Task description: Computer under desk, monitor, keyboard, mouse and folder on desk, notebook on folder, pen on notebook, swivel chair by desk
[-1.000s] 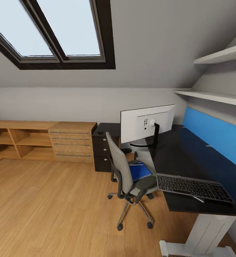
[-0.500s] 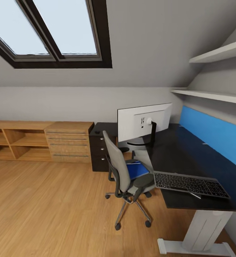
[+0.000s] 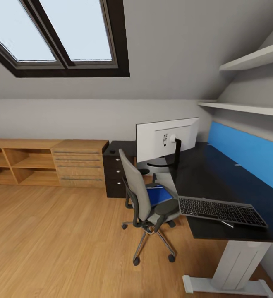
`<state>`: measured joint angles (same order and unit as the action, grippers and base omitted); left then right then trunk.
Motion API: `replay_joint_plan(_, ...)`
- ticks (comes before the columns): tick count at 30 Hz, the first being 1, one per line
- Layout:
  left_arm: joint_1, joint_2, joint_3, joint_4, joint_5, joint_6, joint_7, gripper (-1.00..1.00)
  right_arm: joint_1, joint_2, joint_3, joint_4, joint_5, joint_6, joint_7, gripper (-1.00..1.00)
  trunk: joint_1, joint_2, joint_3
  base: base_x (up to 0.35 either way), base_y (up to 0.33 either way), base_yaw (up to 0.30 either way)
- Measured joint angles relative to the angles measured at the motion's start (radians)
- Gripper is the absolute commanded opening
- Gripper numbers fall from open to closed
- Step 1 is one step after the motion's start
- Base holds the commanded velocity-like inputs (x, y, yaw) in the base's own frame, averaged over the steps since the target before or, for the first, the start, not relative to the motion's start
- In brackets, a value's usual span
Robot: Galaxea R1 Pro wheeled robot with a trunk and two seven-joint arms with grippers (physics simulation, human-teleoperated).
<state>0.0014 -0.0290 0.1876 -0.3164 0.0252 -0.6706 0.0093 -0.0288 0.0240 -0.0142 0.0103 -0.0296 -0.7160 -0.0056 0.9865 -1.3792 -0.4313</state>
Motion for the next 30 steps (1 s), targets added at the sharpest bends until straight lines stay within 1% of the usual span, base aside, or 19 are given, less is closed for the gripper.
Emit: replay_joint_plan(30,0.000,0.002,0.001,0.000,0.000,0.002,-0.001,1.00,0.000,-0.001,0.000,-0.004,0.000,-0.001,0.000,1.00,0.115,-0.210,-0.094,0.000,0.000,0.000)
